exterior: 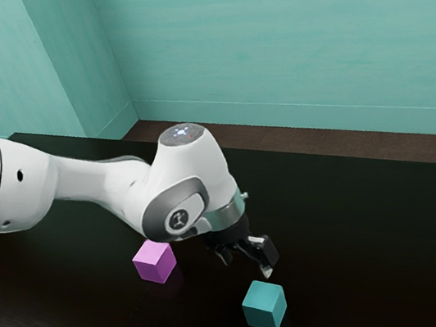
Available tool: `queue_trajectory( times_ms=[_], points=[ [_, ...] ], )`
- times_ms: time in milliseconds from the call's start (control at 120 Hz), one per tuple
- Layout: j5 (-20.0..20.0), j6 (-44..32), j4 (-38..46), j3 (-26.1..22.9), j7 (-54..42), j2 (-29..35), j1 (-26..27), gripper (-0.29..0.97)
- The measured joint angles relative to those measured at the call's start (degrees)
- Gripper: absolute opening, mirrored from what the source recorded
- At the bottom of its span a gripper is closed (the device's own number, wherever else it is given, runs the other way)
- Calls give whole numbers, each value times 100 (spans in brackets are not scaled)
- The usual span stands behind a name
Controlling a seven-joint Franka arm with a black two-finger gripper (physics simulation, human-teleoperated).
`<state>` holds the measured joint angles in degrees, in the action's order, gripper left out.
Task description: Pick up the blue block with one arm, and put the blue block on the pink block with one arm
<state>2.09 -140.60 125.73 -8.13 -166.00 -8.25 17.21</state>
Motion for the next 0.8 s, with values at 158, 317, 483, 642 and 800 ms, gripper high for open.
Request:
queue_trajectory(
  times_ms=[158,317,483,642,800],
  points=[
    [308,-78,18,-78,0,-5,-6,68],
    [693,53,32,-152,0,-52,25,68],
    [393,224,-2,-145,22,-192,17,68],
    [76,337,-47,-160,99,-206,16,68],
    [91,364,-338,-211,157,-429,20,68]
  ],
)
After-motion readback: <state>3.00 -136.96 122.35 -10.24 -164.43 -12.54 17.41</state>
